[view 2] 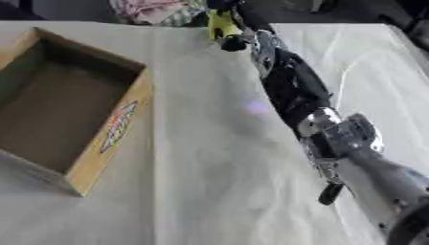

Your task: Pick up objects on the table and place them in the box.

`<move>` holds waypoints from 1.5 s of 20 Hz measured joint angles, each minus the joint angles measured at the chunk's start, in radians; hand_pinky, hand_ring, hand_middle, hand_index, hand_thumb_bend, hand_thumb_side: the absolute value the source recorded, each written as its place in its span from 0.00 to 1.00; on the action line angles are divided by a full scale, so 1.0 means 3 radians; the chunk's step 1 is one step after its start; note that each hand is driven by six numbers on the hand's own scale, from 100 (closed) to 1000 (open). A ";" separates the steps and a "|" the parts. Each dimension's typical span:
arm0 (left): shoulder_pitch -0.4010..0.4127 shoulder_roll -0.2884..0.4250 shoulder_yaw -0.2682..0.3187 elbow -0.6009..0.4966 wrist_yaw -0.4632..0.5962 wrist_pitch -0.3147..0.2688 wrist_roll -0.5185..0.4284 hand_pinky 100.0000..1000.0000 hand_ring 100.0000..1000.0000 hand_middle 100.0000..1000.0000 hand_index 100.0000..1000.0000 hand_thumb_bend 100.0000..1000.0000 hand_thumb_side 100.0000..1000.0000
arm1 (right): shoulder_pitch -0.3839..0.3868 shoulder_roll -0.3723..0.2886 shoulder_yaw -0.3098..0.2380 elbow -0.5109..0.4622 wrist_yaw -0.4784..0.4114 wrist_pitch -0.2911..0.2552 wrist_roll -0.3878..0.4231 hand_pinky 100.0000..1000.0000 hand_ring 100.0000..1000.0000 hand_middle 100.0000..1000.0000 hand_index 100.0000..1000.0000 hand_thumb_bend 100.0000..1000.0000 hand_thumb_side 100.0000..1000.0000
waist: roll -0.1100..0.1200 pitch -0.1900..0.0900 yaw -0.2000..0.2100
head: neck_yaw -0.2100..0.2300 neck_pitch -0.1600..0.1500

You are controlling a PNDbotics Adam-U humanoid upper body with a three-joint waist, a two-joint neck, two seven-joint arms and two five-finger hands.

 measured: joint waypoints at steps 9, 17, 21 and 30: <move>0.0027 -0.0002 0.0000 0.0000 -0.0002 0.0004 -0.0005 0.45 0.78 0.72 0.78 0.33 0.85 | -0.0041 0.0097 0.0042 -0.0253 0.0024 -0.0045 -0.0152 0.73 0.71 0.42 0.54 0.00 0.00 | -0.0055 -0.0150 -0.0114 | 0.0005 0.0000; 0.0065 -0.0009 -0.0001 0.0000 -0.0003 0.0015 -0.0020 0.46 0.77 0.72 0.78 0.34 0.84 | -0.0115 0.0493 0.0280 -0.0703 -0.0025 -0.0327 0.0281 0.74 0.72 0.44 0.56 0.00 0.01 | -0.0082 -0.0380 -0.0241 | 0.0094 0.0050; 0.0090 -0.0034 -0.0001 0.0000 0.0000 0.0023 -0.0030 0.46 0.77 0.72 0.78 0.34 0.84 | -0.0135 0.0741 0.0483 -0.0964 -0.0115 -0.0519 0.0635 0.75 0.73 0.45 0.57 0.00 0.03 | -0.0095 -0.0463 -0.0250 | 0.0117 0.0104; 0.0110 -0.0059 -0.0002 0.0000 0.0018 0.0026 -0.0062 0.46 0.77 0.72 0.78 0.34 0.84 | -0.0091 0.1269 0.0883 -0.1229 -0.0087 -0.0851 0.1322 0.75 0.74 0.46 0.60 0.00 0.06 | -0.0093 -0.0514 -0.0229 | 0.0114 0.0234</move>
